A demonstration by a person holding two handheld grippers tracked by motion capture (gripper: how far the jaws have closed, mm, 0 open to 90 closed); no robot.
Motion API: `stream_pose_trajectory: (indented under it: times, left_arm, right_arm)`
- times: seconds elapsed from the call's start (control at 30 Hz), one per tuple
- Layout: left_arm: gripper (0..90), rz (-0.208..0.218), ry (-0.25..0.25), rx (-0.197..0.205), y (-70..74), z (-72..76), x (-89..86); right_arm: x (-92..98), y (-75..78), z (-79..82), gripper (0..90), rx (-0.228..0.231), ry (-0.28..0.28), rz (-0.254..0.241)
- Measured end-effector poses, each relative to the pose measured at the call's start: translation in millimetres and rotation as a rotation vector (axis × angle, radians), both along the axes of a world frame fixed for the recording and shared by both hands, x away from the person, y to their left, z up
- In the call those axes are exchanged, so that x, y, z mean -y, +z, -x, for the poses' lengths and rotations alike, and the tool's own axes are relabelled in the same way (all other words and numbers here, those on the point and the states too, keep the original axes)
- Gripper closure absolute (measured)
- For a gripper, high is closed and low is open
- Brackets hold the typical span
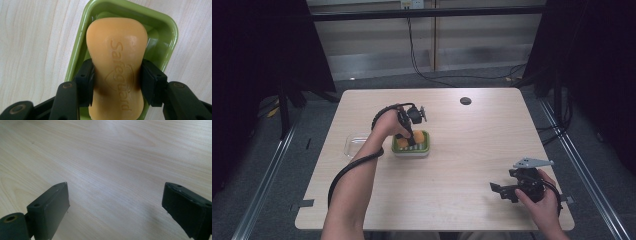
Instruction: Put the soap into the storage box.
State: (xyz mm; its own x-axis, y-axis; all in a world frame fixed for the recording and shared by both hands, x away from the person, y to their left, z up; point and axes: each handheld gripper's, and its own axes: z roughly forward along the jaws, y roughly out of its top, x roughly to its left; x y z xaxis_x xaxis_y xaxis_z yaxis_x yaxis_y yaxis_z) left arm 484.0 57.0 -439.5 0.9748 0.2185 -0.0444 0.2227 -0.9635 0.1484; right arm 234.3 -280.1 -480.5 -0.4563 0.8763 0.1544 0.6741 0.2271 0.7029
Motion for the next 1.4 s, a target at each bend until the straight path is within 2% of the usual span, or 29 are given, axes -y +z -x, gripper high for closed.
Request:
stream_pose_trajectory:
  times: [0.23, 0.27, 0.3, 0.33, 0.37, 0.47, 0.5, 0.6, 0.63, 0.7, 0.83, 0.93, 0.97, 1.03, 1.17, 1.2, 1.33, 1.37, 1.4]
  left_arm:
    - [50.1, -0.003, -0.01, -0.012, -1.4, -0.7, 0.8]
    - [50.1, -0.005, -0.016, -0.027, -1.0, -1.7, 0.8]
    - [50.1, -0.005, -0.024, -0.024, -1.3, -2.3, 0.7]
    - [50.1, -0.001, -0.017, 0.004, -2.6, -0.9, 0.7]
    - [50.1, -0.005, -0.021, -0.007, -2.3, -1.3, 0.8]
    - [50.1, -0.003, -0.015, 0.002, -3.4, 0.4, 0.9]
    - [50.1, -0.007, -0.025, -0.015, -2.6, -0.5, 1.0]
    - [50.0, -0.005, -0.022, -0.007, -4.3, 0.1, 1.3]
    - [50.1, -0.012, -0.027, -0.028, -4.2, -0.8, 1.4]
    - [50.0, -0.014, -0.027, -0.008, -5.9, 0.0, 1.5]
    - [50.0, -0.019, -0.035, -0.021, -7.4, 0.2, 1.5]
    - [50.0, -0.017, -0.021, -0.019, -7.9, 0.4, 0.6]
    - [50.0, -0.017, -0.018, -0.008, -8.0, -0.1, 0.3]
    - [49.8, -0.009, 0.005, -0.014, -7.9, -0.4, -1.2]
    - [49.6, 0.0, 0.003, -0.032, -6.0, -3.2, -4.9]
    - [49.3, 0.006, 0.015, -0.018, -6.7, -2.1, -5.8]
    - [49.4, 0.032, 0.024, -0.012, 1.4, -4.1, -8.7]
    - [49.4, 0.027, 0.024, -0.03, 3.4, -4.6, -9.3]
    - [47.6, 0.03, 0.043, -0.015, 3.5, -3.5, -9.4]
  right_arm:
    - [0.0, -0.2, -0.1, 7.2, 0.0, -0.001, -0.001]
    - [-0.1, -0.2, 0.0, 7.2, -0.001, -0.001, -0.001]
    - [-0.2, -0.1, 0.1, 7.2, -0.004, -0.002, 0.001]
    - [-0.1, -0.3, -0.1, 7.2, 0.0, -0.002, -0.001]
    - [0.1, -0.3, 0.0, 7.2, -0.002, 0.0, 0.0]
    - [0.0, -0.2, 0.1, 7.2, -0.001, -0.005, -0.001]
    - [0.0, -0.2, 0.1, 7.2, -0.001, -0.006, -0.001]
    - [0.0, -0.3, 0.0, 7.2, -0.001, -0.001, 0.0]
    - [-0.2, -0.3, 0.2, 7.2, -0.002, -0.002, 0.002]
    - [-0.4, -0.3, 0.1, 7.2, -0.001, -0.001, 0.003]
    - [-0.1, -0.7, 0.1, 7.2, -0.003, -0.002, 0.0]
    - [-0.6, -0.7, 0.0, 7.2, -0.008, -0.008, -0.003]
    - [-0.7, -0.8, 0.0, 7.2, -0.01, -0.006, -0.003]
    - [-1.0, -0.9, -0.2, 7.2, -0.009, -0.004, -0.003]
    - [-1.8, -1.1, 0.0, 7.2, -0.008, -0.002, 0.0]
    - [-1.8, -1.4, -0.2, 7.2, -0.007, 0.001, 0.0]
    - [-3.3, -1.2, 0.2, 7.2, -0.011, -0.001, 0.001]
    - [-3.3, -1.2, 0.2, 7.2, -0.011, -0.001, 0.001]
    - [-3.4, -1.3, 0.1, 7.2, -0.009, -0.001, 0.0]
